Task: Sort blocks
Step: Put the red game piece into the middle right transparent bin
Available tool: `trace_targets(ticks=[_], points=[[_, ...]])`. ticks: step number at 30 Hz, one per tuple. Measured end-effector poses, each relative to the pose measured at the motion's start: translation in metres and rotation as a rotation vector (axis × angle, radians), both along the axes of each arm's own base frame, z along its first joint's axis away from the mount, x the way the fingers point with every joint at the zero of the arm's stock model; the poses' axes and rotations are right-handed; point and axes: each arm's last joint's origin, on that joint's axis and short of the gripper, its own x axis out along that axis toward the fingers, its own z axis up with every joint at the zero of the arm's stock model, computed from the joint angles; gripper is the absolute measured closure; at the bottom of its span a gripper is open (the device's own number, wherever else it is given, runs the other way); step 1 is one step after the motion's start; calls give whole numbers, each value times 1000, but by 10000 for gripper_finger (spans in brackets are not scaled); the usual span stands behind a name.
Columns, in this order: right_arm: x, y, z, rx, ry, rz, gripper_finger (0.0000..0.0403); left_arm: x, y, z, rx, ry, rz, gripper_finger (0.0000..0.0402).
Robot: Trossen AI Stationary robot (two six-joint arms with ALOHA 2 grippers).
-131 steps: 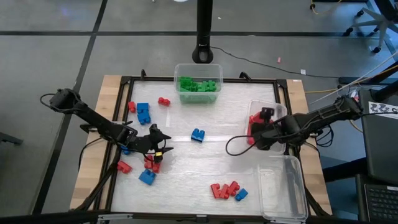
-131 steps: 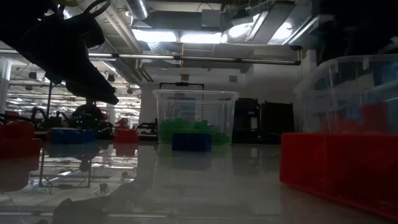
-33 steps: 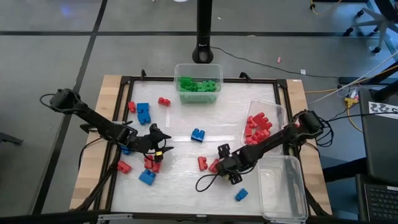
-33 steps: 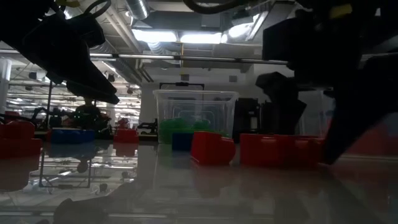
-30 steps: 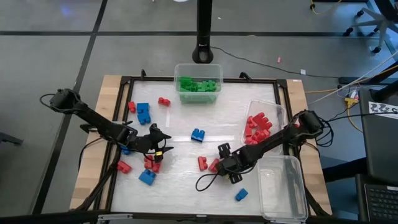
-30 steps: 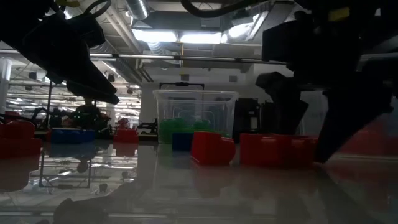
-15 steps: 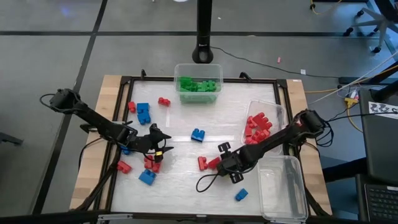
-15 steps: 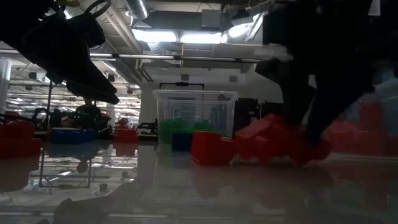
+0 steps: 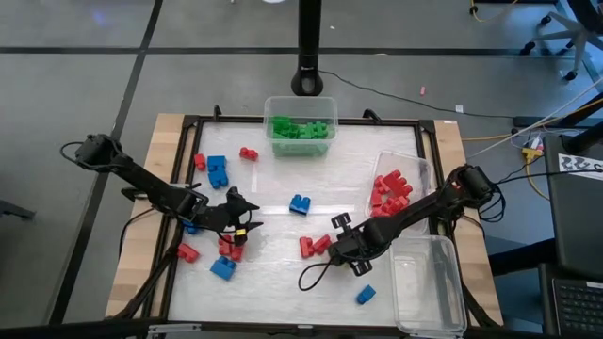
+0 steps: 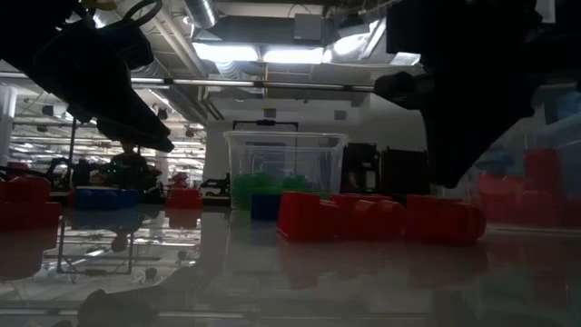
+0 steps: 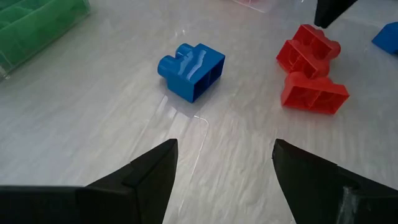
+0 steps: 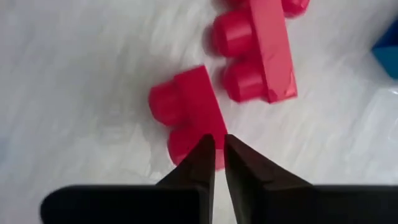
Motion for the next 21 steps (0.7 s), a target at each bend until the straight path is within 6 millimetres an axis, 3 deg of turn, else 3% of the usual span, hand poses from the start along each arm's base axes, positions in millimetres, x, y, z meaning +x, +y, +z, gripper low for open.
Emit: trace_targets(ticks=[4, 10, 14, 18, 21], points=[[5, 4, 2, 77, -34, 30, 314, 0, 0, 0, 0, 0, 0, 150], [6, 5, 2, 86, -52, 44, 175, 0, 0, 0, 0, 1, 0, 150], [9, 6, -8, 72, -22, 44, 96, 0, 0, 0, 1, 3, 0, 150], [12, 7, -26, 40, 25, 42, 54, 0, 0, -1, 4, 9, 0, 150], [14, 8, -36, 31, 47, 42, 51, -1, 0, -1, 5, 11, 0, 150]])
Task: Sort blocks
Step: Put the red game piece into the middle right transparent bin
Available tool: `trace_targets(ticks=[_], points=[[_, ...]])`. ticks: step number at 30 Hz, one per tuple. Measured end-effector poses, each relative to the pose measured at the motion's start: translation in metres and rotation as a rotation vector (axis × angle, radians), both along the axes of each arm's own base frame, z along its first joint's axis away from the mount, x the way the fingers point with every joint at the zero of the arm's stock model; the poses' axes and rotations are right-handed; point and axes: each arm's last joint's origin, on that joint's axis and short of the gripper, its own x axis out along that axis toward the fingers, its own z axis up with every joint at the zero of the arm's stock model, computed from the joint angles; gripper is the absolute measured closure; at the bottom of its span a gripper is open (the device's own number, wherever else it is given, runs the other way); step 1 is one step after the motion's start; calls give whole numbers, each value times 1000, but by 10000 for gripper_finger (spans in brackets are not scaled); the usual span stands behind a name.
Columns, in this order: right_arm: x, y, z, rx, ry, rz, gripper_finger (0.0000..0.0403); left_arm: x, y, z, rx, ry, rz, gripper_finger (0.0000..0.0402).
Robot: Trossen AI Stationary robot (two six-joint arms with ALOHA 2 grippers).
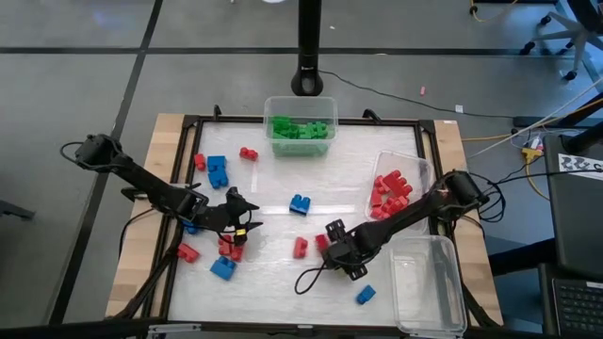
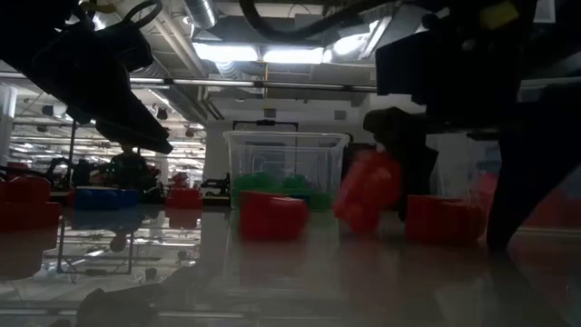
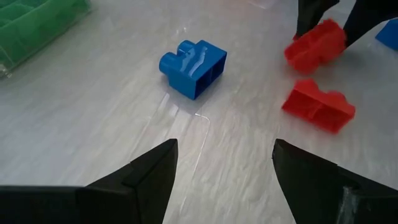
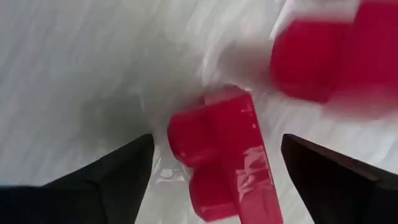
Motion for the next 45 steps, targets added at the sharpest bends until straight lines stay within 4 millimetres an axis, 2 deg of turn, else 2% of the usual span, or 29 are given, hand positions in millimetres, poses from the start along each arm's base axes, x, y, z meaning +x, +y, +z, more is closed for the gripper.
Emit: trace_targets(ticks=[5, 14, 20, 25, 28, 35, 40, 45], points=[[1, 0, -4, -17, 3, -1, 92, 0, 0, 0, 1, 1, 0, 150], [2, -1, -5, -67, -22, -13, 228, 0, 0, 0, 2, 5, 0, 150], [2, -1, -5, -74, -24, -14, 233, 0, 0, -1, 3, 7, 0, 150], [1, -1, -4, -72, -23, -13, 215, 0, 0, -1, 3, 7, 0, 150], [0, -2, 0, -65, -27, -13, 220, 0, 0, -1, 3, 8, 0, 150], [-10, -8, 32, -81, -46, -17, 233, 0, 0, -1, 3, 8, 0, 150], [-15, -13, 74, -142, -100, -37, 221, 0, 0, -1, 3, 8, 0, 150], [-27, -22, 121, -244, -164, -56, 231, 0, 0, -1, 3, 8, 0, 150]])
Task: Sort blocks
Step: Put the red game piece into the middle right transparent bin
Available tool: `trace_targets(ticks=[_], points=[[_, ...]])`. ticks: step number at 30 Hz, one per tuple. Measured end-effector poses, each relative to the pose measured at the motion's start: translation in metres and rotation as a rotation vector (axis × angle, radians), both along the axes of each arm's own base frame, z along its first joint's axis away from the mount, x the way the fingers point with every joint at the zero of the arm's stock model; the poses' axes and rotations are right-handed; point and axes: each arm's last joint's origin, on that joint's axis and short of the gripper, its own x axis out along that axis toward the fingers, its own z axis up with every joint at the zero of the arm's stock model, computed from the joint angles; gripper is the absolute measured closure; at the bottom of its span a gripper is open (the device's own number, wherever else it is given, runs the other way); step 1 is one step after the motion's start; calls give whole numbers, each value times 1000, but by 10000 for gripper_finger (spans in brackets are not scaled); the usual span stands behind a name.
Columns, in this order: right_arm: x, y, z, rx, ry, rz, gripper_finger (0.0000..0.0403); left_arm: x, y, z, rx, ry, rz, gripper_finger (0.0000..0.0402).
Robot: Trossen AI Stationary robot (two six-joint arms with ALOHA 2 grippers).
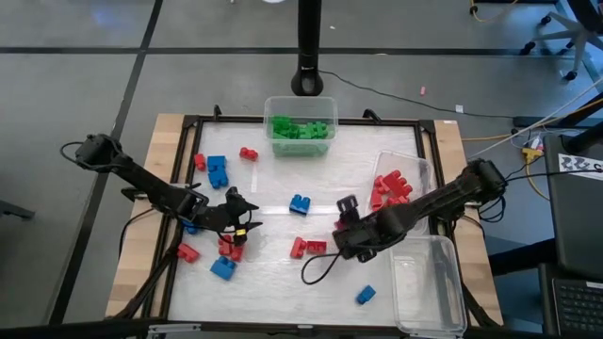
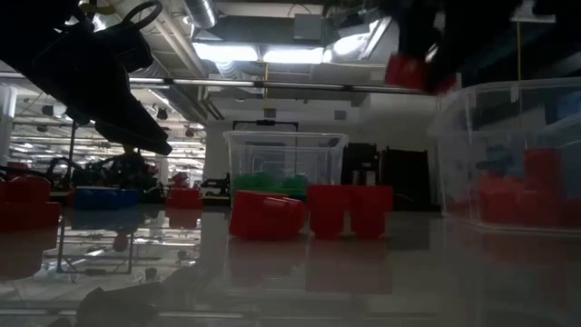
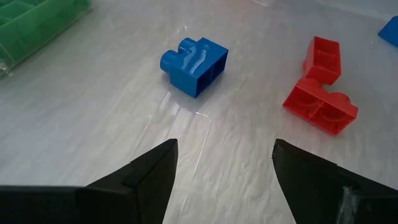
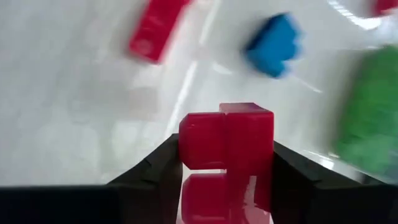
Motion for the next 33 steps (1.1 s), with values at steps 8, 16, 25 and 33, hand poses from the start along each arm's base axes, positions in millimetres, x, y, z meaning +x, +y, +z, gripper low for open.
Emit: trace_targets(ticks=[8, 16, 25, 33], points=[[-45, -26, 49, -123, -68, -144, 225, 0, 0, 0, -4, 1, 3, 150], [-98, -52, 53, -155, -68, -325, 227, 0, 0, 0, -2, 3, 2, 150], [-142, -72, 10, -100, -101, -480, 216, 0, 0, 0, -9, -2, 5, 150], [-140, -71, 6, -51, -100, -508, 125, 0, 0, 0, -8, -2, 5, 150]])
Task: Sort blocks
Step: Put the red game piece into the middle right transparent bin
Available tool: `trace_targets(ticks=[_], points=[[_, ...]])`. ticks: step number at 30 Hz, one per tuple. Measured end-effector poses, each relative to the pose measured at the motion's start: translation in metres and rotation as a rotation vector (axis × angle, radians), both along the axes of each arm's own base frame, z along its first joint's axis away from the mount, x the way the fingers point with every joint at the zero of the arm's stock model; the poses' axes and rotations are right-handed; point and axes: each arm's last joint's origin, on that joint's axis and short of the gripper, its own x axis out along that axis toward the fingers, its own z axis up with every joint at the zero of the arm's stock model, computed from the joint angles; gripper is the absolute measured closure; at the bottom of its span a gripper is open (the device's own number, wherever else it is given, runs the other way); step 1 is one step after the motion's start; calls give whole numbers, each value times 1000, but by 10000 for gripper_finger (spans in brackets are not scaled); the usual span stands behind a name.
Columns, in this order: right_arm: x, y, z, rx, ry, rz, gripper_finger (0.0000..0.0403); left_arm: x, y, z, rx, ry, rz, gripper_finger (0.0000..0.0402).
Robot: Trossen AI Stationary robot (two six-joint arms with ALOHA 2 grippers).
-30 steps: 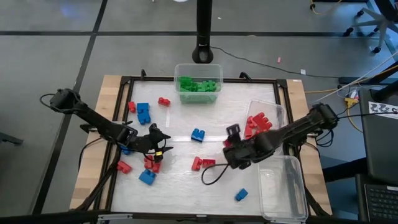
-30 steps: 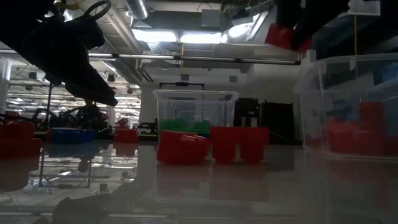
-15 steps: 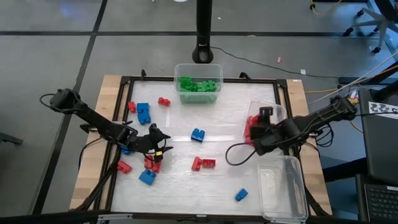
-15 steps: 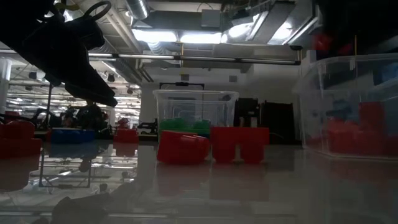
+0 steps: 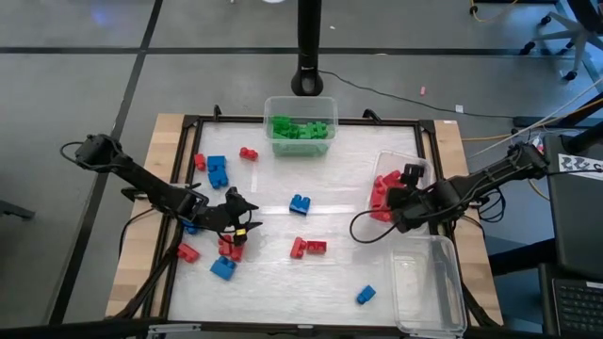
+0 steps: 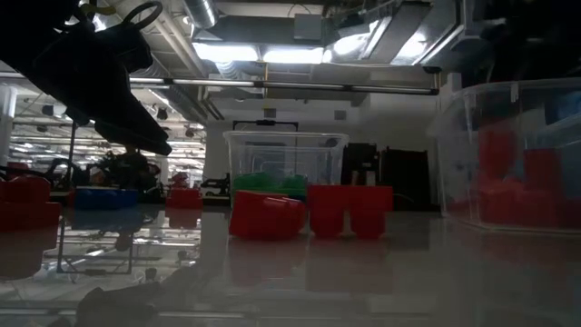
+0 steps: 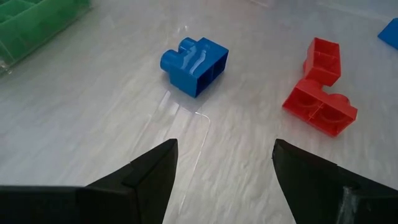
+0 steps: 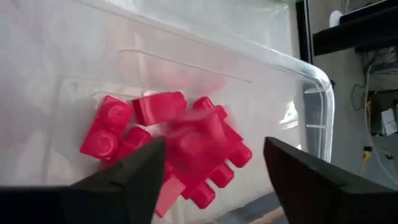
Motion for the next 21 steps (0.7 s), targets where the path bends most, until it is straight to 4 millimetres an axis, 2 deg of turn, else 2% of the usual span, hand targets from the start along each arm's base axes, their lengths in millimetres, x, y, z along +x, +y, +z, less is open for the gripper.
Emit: trace_targets(ticks=[4, 9, 15, 21], points=[[2, 2, 0, 35, 5, 21, 77, 0, 0, 0, 0, 0, 0, 150], [17, 9, 3, 79, -133, 96, 45, 0, 0, 0, 0, 0, 0, 150], [49, 23, 15, 96, -385, 263, 42, 0, 0, 0, 0, 0, 0, 150], [84, 41, 7, 60, -468, 418, 51, 0, 0, 0, 0, -2, 2, 150]])
